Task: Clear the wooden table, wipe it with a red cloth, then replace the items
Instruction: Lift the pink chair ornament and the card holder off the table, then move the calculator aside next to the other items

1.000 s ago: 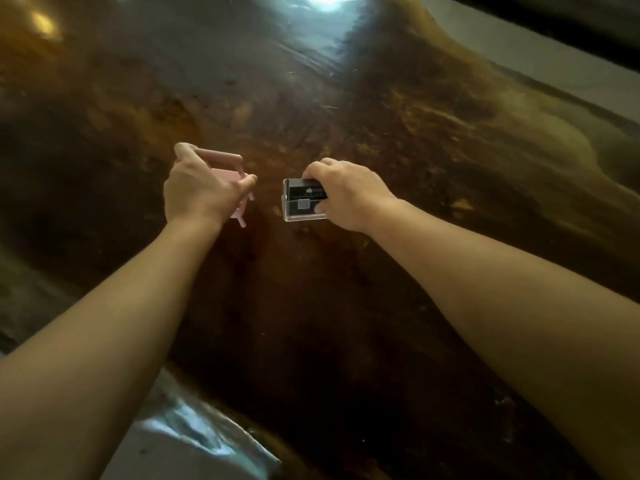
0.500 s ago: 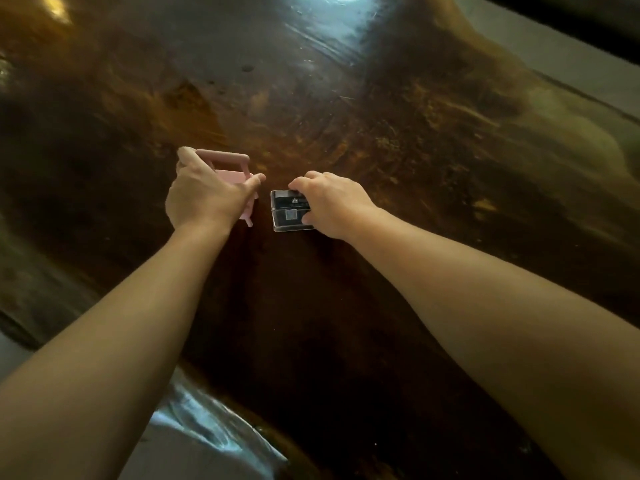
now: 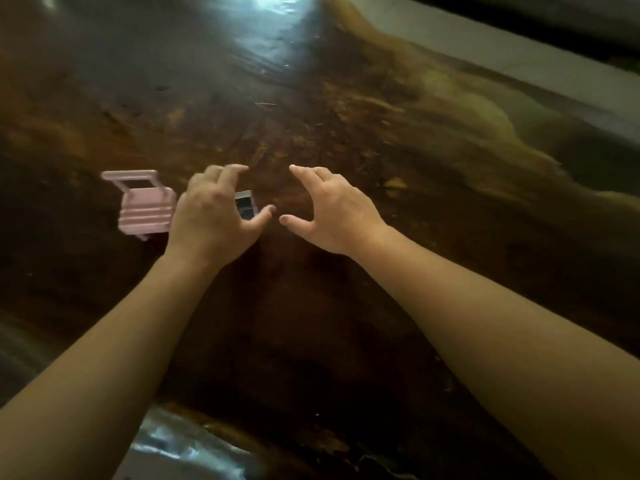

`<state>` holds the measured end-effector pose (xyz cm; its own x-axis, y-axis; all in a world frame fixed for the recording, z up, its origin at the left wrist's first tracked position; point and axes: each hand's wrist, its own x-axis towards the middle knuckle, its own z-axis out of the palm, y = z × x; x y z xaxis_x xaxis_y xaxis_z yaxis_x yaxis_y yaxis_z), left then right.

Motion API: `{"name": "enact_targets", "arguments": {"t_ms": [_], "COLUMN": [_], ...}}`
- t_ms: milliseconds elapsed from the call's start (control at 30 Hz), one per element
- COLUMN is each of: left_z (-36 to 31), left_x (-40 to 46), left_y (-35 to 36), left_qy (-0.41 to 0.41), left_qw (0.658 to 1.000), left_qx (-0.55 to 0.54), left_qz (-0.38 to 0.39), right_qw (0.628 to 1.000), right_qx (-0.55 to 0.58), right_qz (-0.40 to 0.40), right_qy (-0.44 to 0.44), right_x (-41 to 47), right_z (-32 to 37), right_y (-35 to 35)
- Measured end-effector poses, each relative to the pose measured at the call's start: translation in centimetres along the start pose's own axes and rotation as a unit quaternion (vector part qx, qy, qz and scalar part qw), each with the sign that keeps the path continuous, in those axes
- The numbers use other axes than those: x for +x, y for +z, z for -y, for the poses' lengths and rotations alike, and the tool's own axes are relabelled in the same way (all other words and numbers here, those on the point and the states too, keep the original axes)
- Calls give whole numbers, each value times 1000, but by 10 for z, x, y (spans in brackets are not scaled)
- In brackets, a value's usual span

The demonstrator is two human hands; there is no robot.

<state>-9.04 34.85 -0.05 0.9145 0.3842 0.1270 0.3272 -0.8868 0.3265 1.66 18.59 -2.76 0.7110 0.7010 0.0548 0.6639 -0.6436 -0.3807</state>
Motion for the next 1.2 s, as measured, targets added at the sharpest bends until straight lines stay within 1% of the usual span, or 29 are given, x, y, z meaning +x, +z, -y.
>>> {"name": "enact_targets", "arguments": {"t_ms": [100, 200, 400, 500, 600, 733, 867, 1033, 1200], "left_z": [-44, -93, -200, -254, -303, -351, -382, -419, -436], "left_x": [-8, -15, -35, -50, -68, -90, -106, -123, -129], "left_y": [18, 45, 100, 124, 144, 166, 179, 193, 199], "left_qy": [32, 72, 158, 198, 233, 260, 301, 334, 341], "left_qw": [996, 984, 957, 939, 917, 897, 880, 871, 861], "left_qx": [-7, 26, 59, 69, 87, 110, 119, 116, 117], "left_qz": [81, 158, 235, 274, 313, 341, 348, 341, 359], "right_qw": [998, 992, 961, 939, 913, 880, 849, 836, 829], "right_qx": [14, 25, 31, 9, -21, -30, -30, 9, 60], "right_qz": [-16, -19, -42, -52, -39, -23, -12, 0, -50], "right_qy": [61, 123, 271, 340, 406, 474, 528, 549, 554], "right_x": [-45, -103, -230, -292, -351, -420, -460, -490, -499], "right_z": [-41, -85, -176, -220, -262, -308, -338, -357, -367], "right_y": [-28, -57, -100, -117, -130, -148, -158, -158, -157]}}
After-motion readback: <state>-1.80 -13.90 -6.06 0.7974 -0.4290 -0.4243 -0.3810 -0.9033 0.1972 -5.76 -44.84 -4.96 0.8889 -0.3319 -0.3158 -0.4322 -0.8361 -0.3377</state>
